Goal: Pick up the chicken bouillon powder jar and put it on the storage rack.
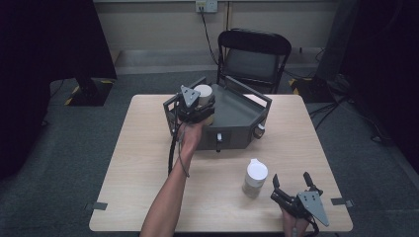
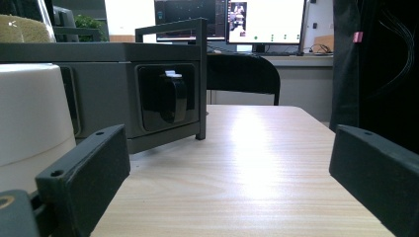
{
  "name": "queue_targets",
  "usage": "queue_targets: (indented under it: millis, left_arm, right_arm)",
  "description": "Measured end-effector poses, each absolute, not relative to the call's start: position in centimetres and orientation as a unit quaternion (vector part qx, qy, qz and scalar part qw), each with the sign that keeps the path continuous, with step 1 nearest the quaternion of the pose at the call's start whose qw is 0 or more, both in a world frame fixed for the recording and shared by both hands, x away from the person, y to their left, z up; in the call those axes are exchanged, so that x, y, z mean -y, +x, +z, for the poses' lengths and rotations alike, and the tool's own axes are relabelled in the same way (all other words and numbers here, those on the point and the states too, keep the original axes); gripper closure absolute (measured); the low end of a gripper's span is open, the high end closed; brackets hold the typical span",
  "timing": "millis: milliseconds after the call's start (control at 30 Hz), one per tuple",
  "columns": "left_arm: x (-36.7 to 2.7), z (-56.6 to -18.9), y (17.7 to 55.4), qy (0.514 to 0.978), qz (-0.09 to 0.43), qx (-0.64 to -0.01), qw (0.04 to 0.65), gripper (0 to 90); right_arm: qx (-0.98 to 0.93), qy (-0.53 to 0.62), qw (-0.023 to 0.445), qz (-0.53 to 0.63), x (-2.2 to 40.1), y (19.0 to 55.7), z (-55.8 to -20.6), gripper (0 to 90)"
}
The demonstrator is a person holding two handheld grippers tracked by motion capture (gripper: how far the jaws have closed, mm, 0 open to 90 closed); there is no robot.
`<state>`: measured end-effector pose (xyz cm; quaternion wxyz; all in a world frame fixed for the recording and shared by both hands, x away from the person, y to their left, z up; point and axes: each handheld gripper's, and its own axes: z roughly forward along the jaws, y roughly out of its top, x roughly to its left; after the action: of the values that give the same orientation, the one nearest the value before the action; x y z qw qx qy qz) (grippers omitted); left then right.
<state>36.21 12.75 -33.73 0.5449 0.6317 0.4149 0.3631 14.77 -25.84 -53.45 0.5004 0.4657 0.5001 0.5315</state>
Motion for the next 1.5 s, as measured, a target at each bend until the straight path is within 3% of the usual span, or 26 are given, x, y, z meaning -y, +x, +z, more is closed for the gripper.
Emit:
queue_targets:
  millis: [567, 833, 1100, 1500]
  left_arm:
    - [-13.6, -33.4, 36.8, 0.640, 0.343, -0.414, 0.549, 33.3]
    - [-14.4, -33.8, 36.7, 0.620, 0.333, -0.414, 0.577, 17.3]
    - [-14.3, -33.5, 35.2, 0.608, 0.360, -0.393, 0.589, 0.5]
    - [-14.9, -33.9, 32.9, 0.599, 0.369, -0.361, 0.612, 0.0]
  right_arm:
    - [-0.500, 0.466, 0.500, 0.531, 25.8, 14.8, -53.4, 1.0]
    - [-0.500, 0.466, 0.500, 0.532, 25.8, 14.8, -53.4, 1.0]
    - [-0.500, 0.466, 0.500, 0.532, 25.8, 14.8, -53.4, 1.0]
    - [-0.500, 0.466, 0.501, 0.531, 25.8, 14.8, -53.4, 1.0]
